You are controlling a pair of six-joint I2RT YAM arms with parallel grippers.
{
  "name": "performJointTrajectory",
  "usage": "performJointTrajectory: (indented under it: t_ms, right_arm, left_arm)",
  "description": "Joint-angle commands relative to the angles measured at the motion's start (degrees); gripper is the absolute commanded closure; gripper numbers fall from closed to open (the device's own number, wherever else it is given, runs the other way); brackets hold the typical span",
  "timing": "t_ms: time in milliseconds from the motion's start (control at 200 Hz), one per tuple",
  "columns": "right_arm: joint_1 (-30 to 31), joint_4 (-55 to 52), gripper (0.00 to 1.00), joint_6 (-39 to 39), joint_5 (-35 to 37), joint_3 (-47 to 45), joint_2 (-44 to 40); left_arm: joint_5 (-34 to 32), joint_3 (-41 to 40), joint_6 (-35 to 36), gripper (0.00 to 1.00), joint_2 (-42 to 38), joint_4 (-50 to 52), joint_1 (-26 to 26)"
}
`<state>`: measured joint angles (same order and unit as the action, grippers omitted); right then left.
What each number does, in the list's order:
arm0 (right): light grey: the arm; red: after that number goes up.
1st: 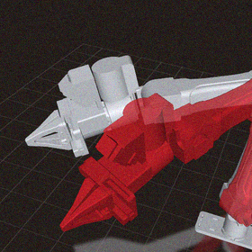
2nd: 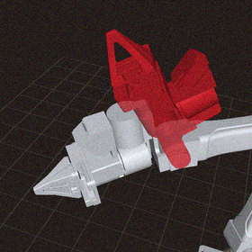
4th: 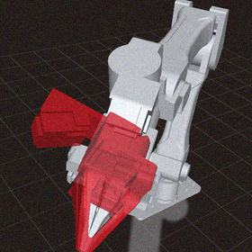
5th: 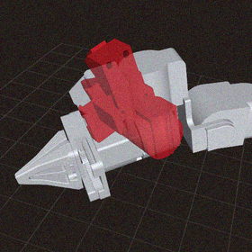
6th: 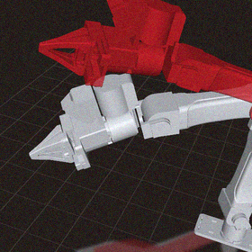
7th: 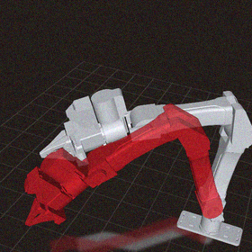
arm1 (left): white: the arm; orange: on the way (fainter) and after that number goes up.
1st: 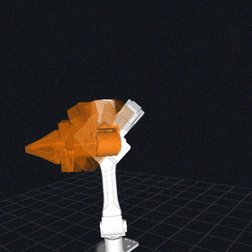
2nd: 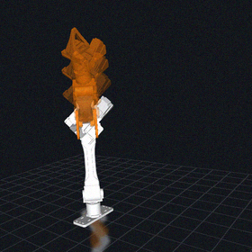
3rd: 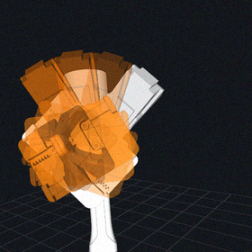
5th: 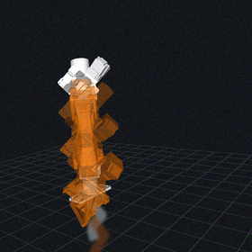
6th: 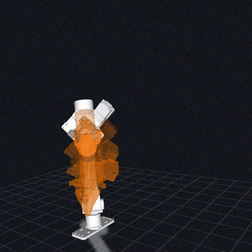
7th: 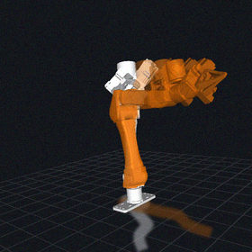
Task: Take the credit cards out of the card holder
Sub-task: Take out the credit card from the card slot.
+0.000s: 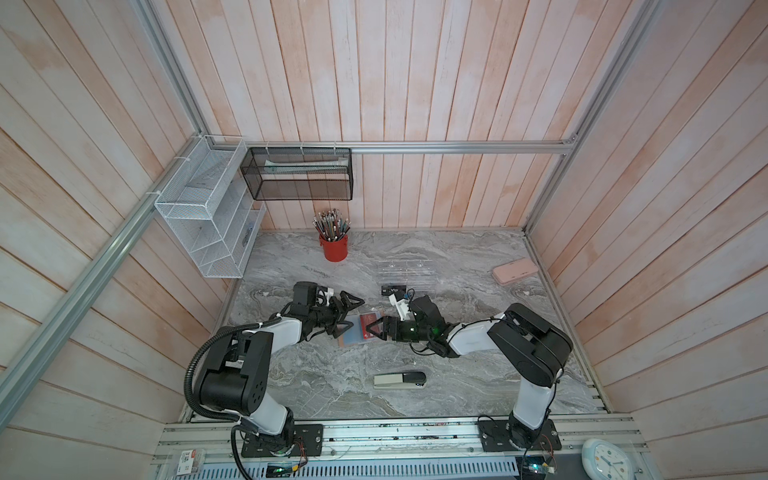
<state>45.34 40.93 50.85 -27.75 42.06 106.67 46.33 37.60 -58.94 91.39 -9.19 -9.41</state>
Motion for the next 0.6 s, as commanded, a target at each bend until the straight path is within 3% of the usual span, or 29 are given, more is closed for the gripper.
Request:
performJointTrajectory:
  t_ms: [0, 595]
  right_arm:
    - [-1.0, 2.2, 0.02, 2.0, -1.1, -1.8, 1.7]
    - [-1.4, 9.7, 0.02, 2.7, -4.2, -2.7, -0.1]
  left_arm:
    - [0.7, 1.6, 1.4, 0.00, 1.4, -1.7, -0.1]
    - [1.3, 3.3, 0.4, 0.00, 2.8, -2.4, -1.0]
